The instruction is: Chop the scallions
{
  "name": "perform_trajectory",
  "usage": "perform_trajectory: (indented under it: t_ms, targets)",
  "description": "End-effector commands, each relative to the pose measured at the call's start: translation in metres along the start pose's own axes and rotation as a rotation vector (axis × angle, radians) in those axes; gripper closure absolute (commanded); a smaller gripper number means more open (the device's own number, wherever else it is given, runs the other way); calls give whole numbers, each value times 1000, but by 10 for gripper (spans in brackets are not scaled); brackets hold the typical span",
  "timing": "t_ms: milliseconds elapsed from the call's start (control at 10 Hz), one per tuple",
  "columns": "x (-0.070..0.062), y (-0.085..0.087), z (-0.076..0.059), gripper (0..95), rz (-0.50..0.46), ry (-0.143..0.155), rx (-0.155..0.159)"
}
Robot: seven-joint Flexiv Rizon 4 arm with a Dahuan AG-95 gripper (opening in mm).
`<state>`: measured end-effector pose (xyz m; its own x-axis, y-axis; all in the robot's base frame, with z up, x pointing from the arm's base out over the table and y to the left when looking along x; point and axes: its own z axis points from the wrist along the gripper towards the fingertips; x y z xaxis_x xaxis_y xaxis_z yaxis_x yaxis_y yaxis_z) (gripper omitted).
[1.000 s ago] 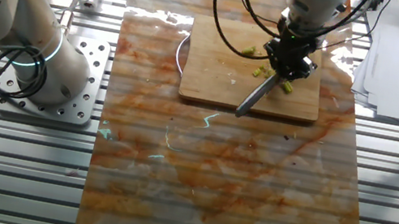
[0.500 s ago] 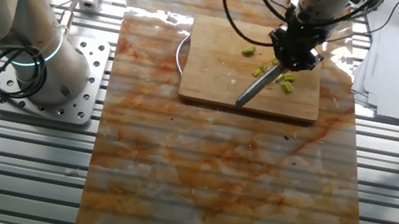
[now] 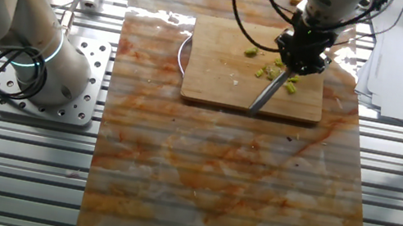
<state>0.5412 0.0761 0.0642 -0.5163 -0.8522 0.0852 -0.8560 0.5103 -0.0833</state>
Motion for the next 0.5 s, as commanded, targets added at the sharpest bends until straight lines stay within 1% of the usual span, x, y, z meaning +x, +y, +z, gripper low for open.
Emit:
perform_trajectory:
  t_ms: [100,200,400,500]
  targets:
    - [2,-3,6,950,-4,9,12]
    - [6,-5,12,950,-7,5,23]
    - [7,-6,17,950,-15,4,32]
    - [10,-6,24,950,-18,4,44]
